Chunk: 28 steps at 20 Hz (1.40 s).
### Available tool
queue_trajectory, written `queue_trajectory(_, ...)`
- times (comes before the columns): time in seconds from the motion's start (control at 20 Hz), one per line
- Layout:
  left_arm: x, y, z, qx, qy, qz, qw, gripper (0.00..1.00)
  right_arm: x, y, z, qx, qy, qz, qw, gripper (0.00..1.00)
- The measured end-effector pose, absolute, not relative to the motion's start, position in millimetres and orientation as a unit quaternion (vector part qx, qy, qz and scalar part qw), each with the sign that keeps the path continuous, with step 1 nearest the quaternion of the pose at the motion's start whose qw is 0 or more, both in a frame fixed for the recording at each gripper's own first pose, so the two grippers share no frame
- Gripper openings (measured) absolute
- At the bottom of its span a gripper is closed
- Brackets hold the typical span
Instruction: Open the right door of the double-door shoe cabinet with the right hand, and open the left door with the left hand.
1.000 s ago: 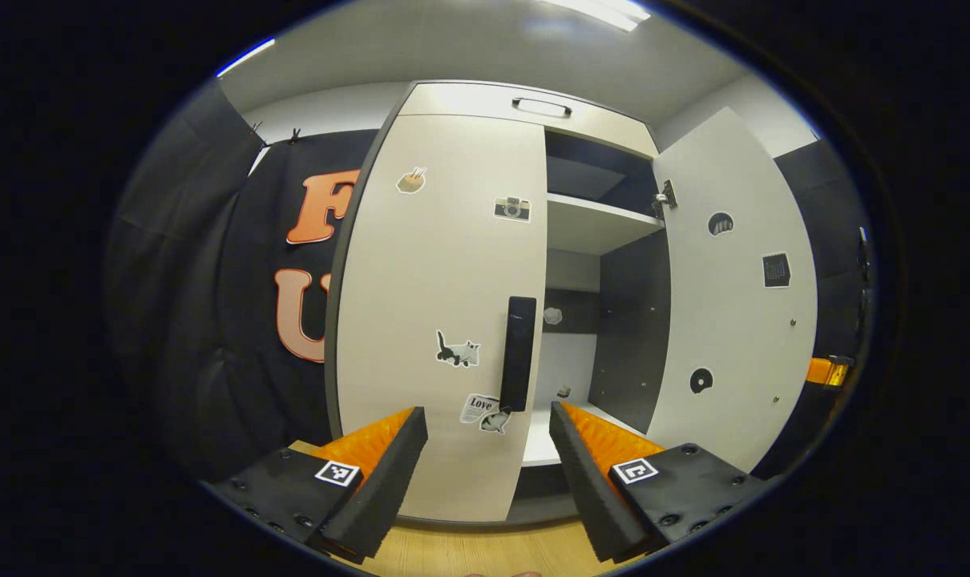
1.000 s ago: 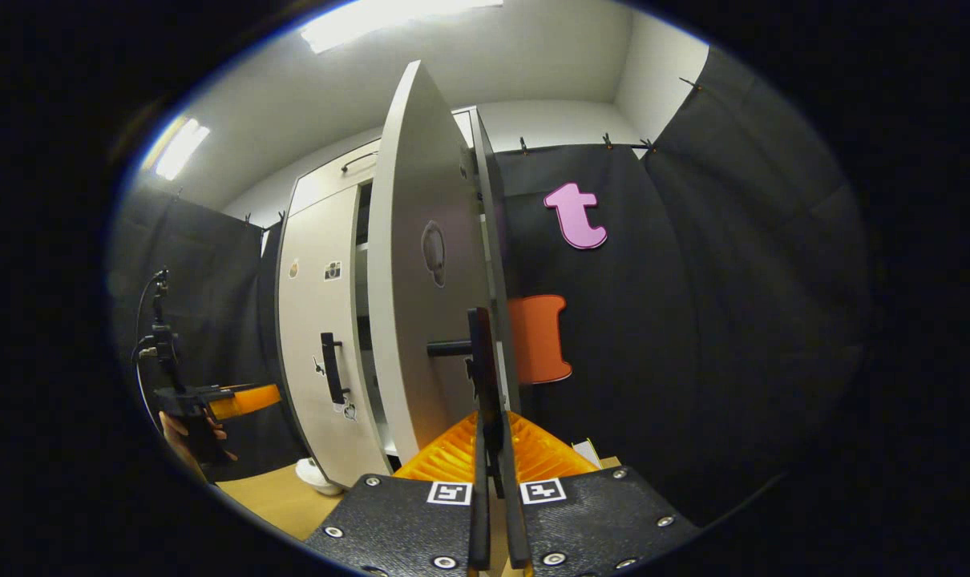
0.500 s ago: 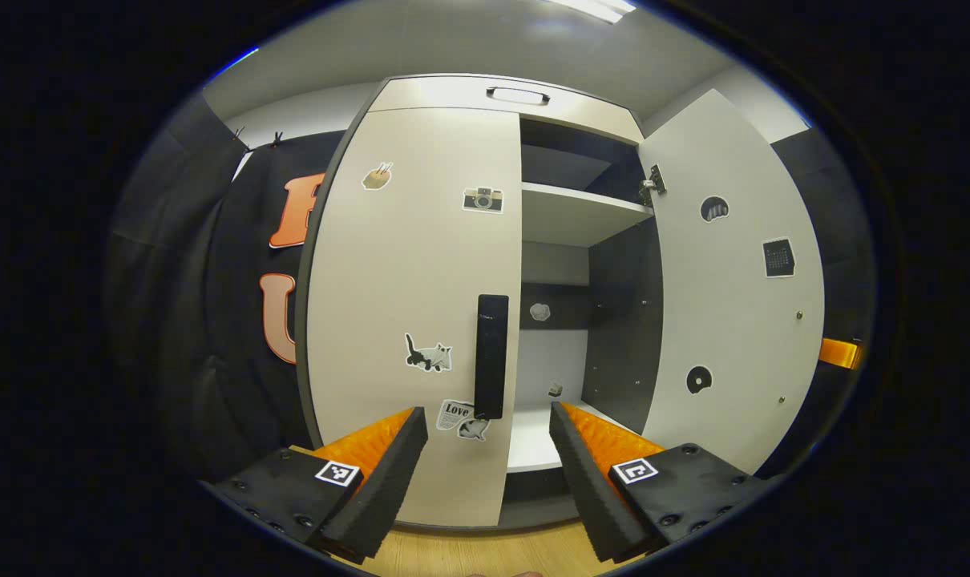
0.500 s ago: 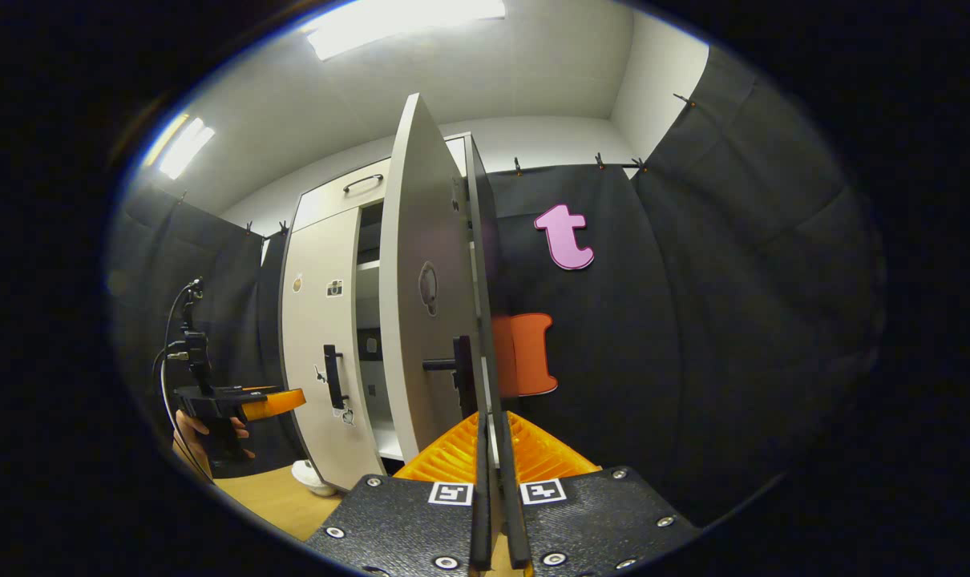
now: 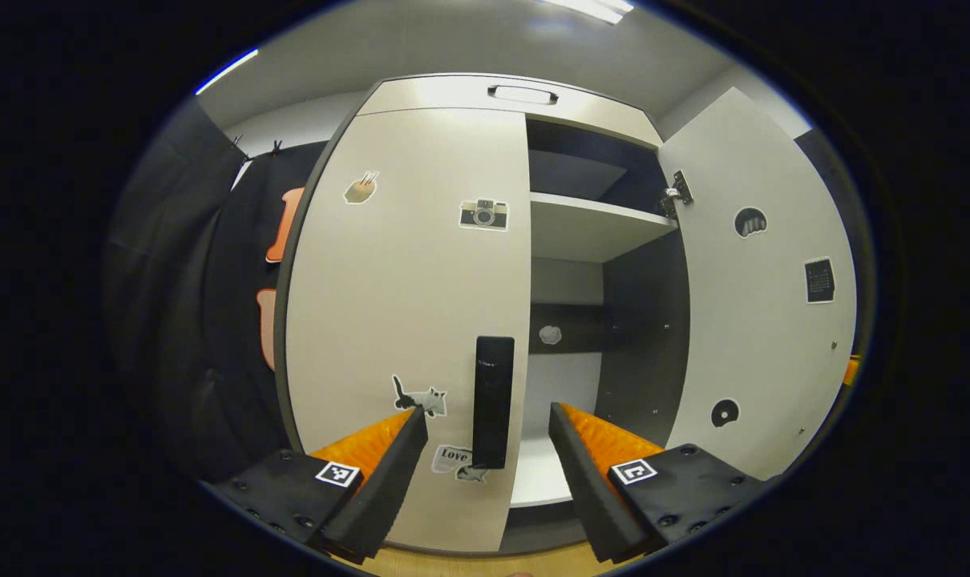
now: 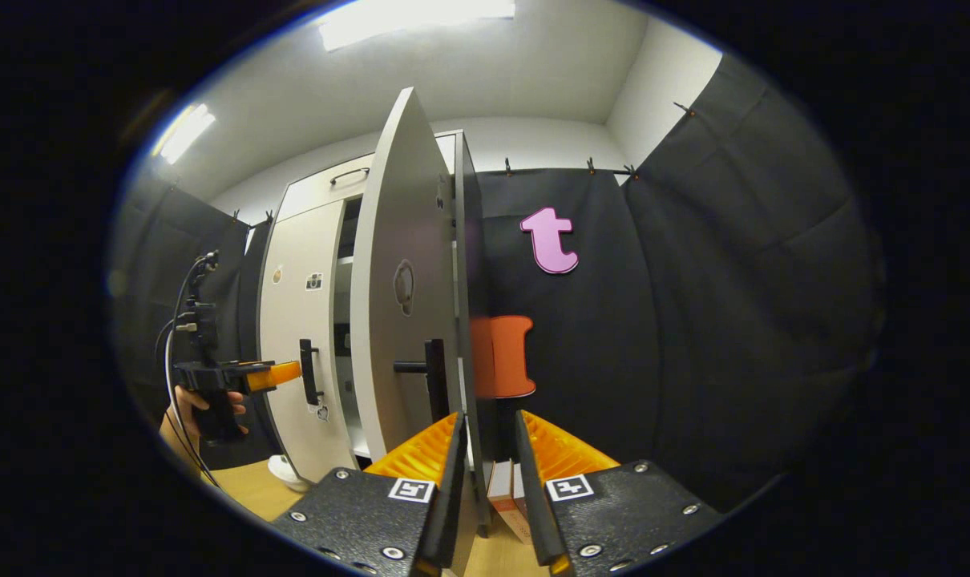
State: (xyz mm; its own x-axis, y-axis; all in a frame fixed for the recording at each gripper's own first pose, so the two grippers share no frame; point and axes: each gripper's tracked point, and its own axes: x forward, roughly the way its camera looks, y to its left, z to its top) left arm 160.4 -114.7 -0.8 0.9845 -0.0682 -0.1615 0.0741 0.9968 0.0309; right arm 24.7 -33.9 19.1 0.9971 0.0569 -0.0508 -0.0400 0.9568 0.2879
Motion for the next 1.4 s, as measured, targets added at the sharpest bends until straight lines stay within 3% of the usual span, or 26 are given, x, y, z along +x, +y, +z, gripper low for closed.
queue_trajectory(0.1, 176, -111, -10, 0.042, 0.103, -0.023, 0.994, 0.98, 22, -35, 16, 0.145, 0.033, 0.027, 0.988, 0.51)
queue_trajectory(0.15, 184, -110, -12, 0.045, 0.104, -0.018, 0.993, 0.96, 21, -38, 14, 0.143, 0.035, 0.023, 0.989, 0.51)
queue_trajectory(0.2, 188, -108, -17, 0.046, 0.108, -0.014, 0.993, 0.95, 20, -41, 12, 0.139, 0.037, 0.018, 0.989, 0.63)
queue_trajectory(0.3, 198, -104, -21, 0.043, 0.111, -0.003, 0.993, 0.94, 17, -44, 11, 0.13, 0.04, 0.01, 0.991, 0.69)
queue_trajectory(0.5, 215, -95, -33, 0.041, 0.12, 0.019, 0.992, 0.9, 16, -47, 9, 0.118, 0.039, 0.005, 0.992, 0.7)
queue_trajectory(0.55, 219, -97, -37, 0.036, 0.123, 0.015, 0.992, 0.82, 15, -47, 7, 0.116, 0.041, 0.006, 0.992, 0.7)
queue_trajectory(0.7, 220, -101, -42, 0.017, 0.122, 0.003, 0.992, 0.8, 11, -50, -2, 0.112, 0.051, 0.004, 0.992, 0.7)
queue_trajectory(0.75, 218, -101, -40, 0.01, 0.119, 0.003, 0.993, 0.72, 9, -51, -4, 0.112, 0.056, 0.003, 0.992, 0.7)
queue_trajectory(0.9, 220, -113, -41, -0.001, 0.117, -0.015, 0.993, 0.68, 8, -56, -1, 0.114, 0.054, -0.002, 0.992, 0.7)
queue_trajectory(1.0, 218, -113, -41, 0.002, 0.121, -0.017, 0.993, 0.4, 6, -53, -2, 0.113, 0.055, 0.0, 0.992, 0.7)
queue_trajectory(1.25, 209, -113, -42, -0.003, 0.12, -0.035, 0.992, 0.3, 3, -43, -4, 0.116, 0.061, 0.011, 0.991, 0.7)
queue_trajectory(1.4, 185, -110, -37, -0.014, 0.122, -0.045, 0.991, 0.29, 3, -38, 2, 0.125, 0.061, 0.014, 0.99, 0.71)
